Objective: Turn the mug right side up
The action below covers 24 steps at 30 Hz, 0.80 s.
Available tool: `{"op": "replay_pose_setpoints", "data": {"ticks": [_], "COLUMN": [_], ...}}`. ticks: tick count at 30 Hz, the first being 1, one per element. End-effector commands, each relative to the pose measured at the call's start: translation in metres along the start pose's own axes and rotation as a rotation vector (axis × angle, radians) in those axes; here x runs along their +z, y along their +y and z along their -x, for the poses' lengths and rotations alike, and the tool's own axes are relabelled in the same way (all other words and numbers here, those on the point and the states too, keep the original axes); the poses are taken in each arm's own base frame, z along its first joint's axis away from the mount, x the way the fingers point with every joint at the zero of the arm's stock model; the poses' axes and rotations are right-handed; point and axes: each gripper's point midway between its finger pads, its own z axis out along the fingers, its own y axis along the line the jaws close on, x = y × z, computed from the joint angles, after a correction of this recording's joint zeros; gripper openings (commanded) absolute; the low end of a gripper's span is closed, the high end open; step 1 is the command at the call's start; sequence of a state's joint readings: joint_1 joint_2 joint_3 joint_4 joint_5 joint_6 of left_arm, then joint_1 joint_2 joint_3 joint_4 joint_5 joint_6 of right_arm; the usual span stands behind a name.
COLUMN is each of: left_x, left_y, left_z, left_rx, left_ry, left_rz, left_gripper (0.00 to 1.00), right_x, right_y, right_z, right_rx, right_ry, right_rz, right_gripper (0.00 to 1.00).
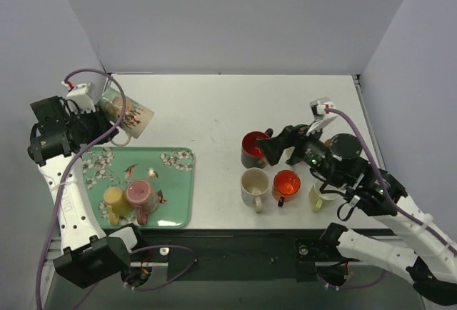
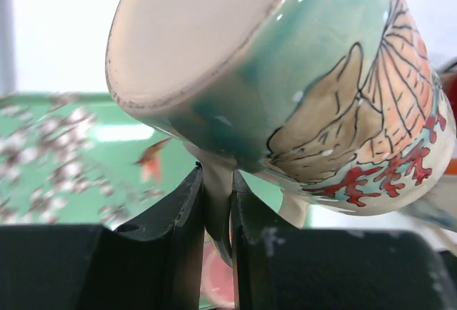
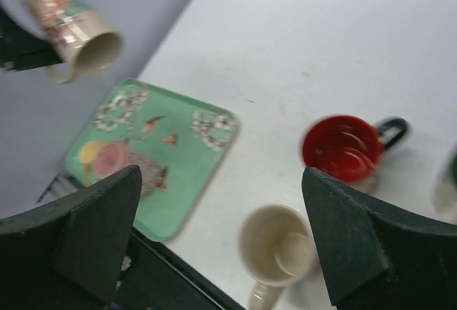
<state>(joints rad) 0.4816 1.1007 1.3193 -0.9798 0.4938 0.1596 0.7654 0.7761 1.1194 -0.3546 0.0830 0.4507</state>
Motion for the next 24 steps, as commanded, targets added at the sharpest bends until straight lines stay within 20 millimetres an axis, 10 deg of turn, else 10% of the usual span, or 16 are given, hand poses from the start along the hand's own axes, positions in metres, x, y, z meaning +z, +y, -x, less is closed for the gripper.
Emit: {"op": "replay_pose_setpoints", "data": {"ticks": [1, 8, 21, 24], "left_x": [-0.024, -0.042, -0.059, -0.063], "left_y": [-0.102, -0.164, -0.192, -0.197], "left_z": [0.046, 0.047, 0.036, 0.035], "left_rx": [-0.040, -0.082, -0.073, -0.061], "left_ry": [-0.094, -0.052, -0.055, -0.058], "left_rz": [-0.390, -0.591, -0.699, -0.719], "left_gripper": [0.00, 0.00, 0.00, 0.00], "right_x": [0.029, 0.064, 0.134, 0.157], "right_y": [0.100, 0.194, 0.269, 0.271], "right_z": [0.038, 0.049, 0.050, 0.047], "right_rx": [0.079, 0.194, 0.284, 0.273], "right_ry": [-0.210, -0.244, -0.184, -0.139], "right_rz": [0.309, 0.510, 0.569, 0.536], "right_gripper": [0.90, 0.87, 0.65, 0.37]}}
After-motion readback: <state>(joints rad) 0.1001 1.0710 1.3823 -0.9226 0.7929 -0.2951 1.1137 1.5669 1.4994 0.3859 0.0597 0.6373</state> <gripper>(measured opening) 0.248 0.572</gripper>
